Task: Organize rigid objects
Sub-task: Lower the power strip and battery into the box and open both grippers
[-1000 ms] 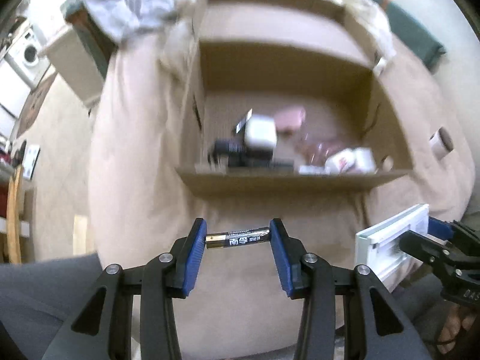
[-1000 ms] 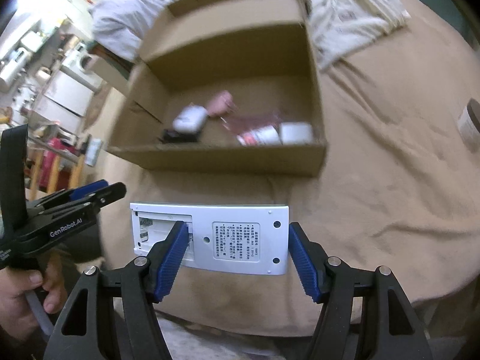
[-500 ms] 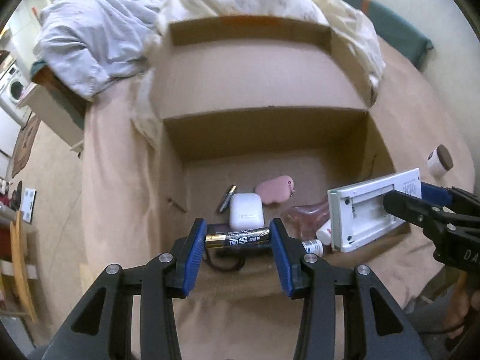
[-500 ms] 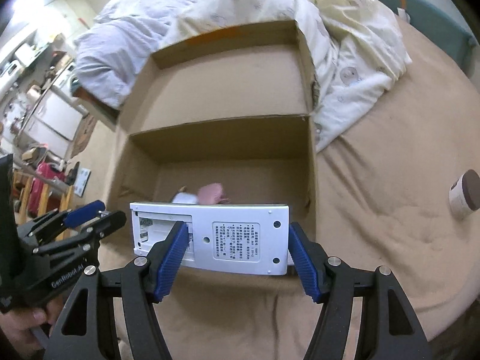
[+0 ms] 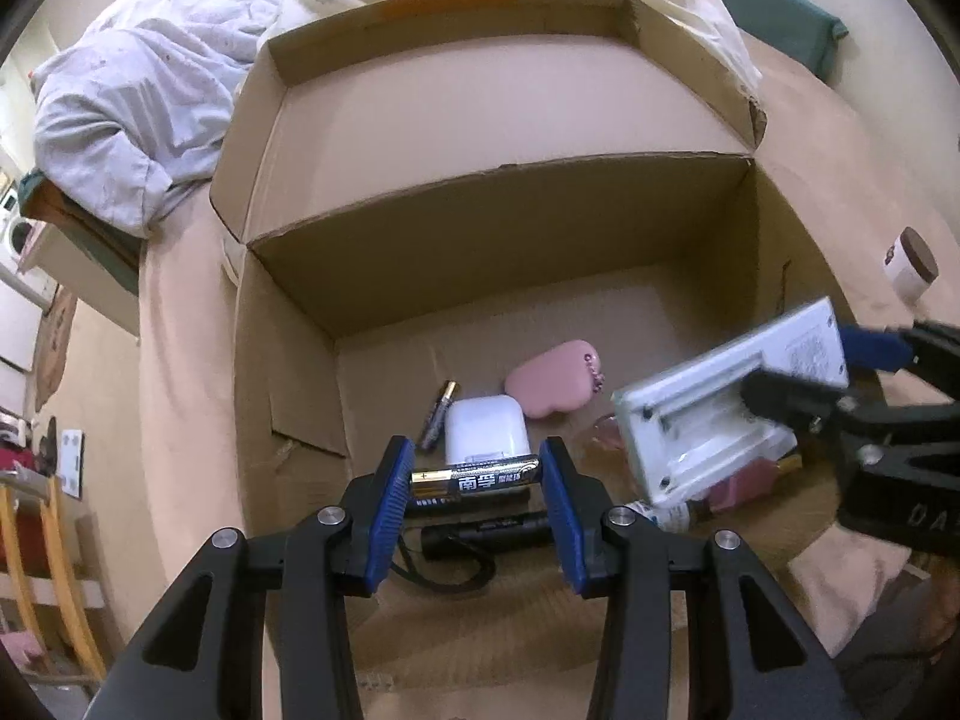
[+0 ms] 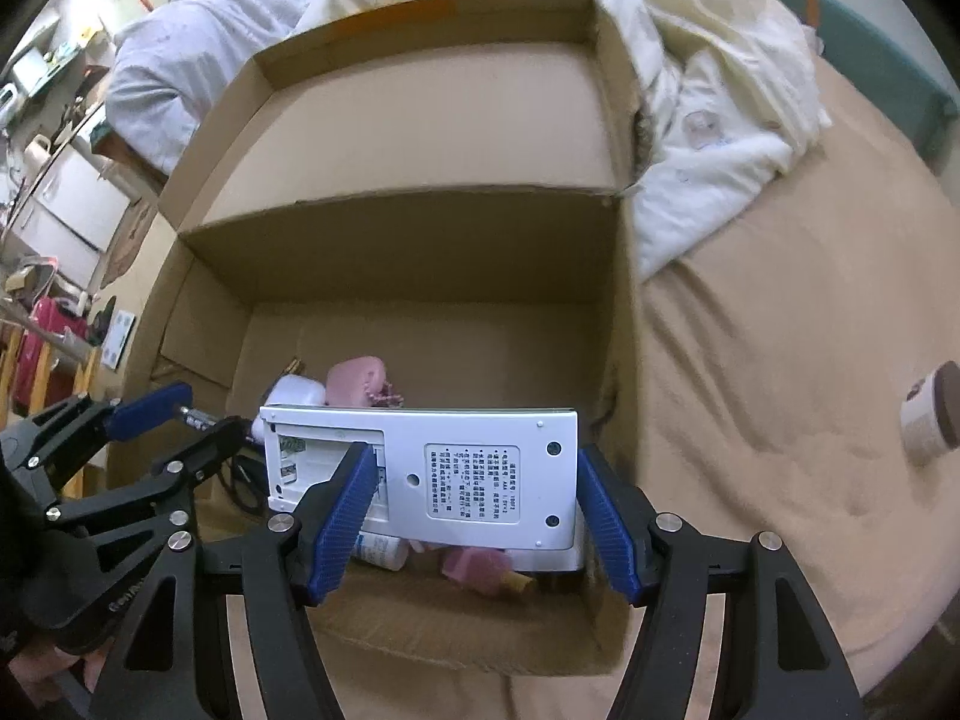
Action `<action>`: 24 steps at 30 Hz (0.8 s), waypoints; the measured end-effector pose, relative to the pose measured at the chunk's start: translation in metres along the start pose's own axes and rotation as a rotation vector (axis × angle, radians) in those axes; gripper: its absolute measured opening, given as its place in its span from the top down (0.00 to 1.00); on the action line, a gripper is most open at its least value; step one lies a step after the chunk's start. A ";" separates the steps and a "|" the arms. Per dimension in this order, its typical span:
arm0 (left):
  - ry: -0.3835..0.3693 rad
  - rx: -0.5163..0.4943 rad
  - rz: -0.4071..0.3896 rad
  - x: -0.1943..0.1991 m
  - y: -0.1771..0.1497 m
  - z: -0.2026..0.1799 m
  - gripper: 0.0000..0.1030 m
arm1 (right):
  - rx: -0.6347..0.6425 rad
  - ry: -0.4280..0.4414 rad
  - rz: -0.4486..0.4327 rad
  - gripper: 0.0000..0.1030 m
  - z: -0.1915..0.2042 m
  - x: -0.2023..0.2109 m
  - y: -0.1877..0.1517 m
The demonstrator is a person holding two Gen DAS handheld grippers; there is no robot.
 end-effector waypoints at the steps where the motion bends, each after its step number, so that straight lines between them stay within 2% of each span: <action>1: 0.006 0.000 -0.001 -0.001 0.000 0.000 0.61 | -0.009 0.010 0.020 0.31 0.000 -0.005 -0.001; 8: 0.017 -0.010 0.029 -0.015 -0.007 -0.002 0.61 | 0.030 -0.028 0.037 0.31 0.008 -0.016 -0.005; 12: 0.068 -0.037 -0.002 -0.014 -0.007 0.001 0.61 | 0.039 -0.037 0.034 0.31 0.009 -0.016 -0.004; 14: 0.071 -0.034 -0.005 -0.014 -0.007 0.003 0.59 | 0.023 -0.024 0.037 0.31 0.007 -0.016 -0.003; 16: 0.068 -0.026 -0.006 -0.012 -0.008 0.004 0.41 | 0.011 -0.010 0.042 0.29 0.006 -0.016 -0.003; 17: 0.058 -0.020 -0.010 -0.011 -0.008 0.004 0.30 | 0.005 -0.006 0.043 0.25 0.006 -0.015 -0.003; 18: 0.046 -0.014 -0.018 -0.008 -0.008 0.003 0.28 | 0.003 0.008 0.043 0.21 0.007 -0.013 -0.003; 19: 0.035 -0.009 -0.029 -0.004 -0.007 0.002 0.28 | 0.004 0.019 0.042 0.12 0.008 -0.012 -0.004; 20: 0.027 -0.007 -0.036 -0.001 -0.007 0.002 0.22 | 0.007 0.035 0.035 0.04 0.010 -0.009 -0.004; 21: 0.011 0.002 -0.054 0.005 -0.006 0.002 0.12 | 0.008 0.047 0.026 0.01 0.012 -0.006 -0.003; 23: -0.026 0.022 -0.081 0.017 -0.004 0.002 0.01 | 0.010 0.050 -0.006 0.00 0.013 0.002 0.000; 24: -0.047 0.034 -0.097 0.026 -0.003 0.002 0.01 | 0.007 0.045 -0.027 0.00 0.013 0.007 0.002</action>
Point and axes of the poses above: each gripper's, at about its wrist camera, not at the fingertips, and x roughly against the way its jaws point, z to its left, y to its top, the point moved 6 cm from there along -x, roughly the way its jaws point, and after that the axes turned 8 degrees about -y, right-handed, at the moved point
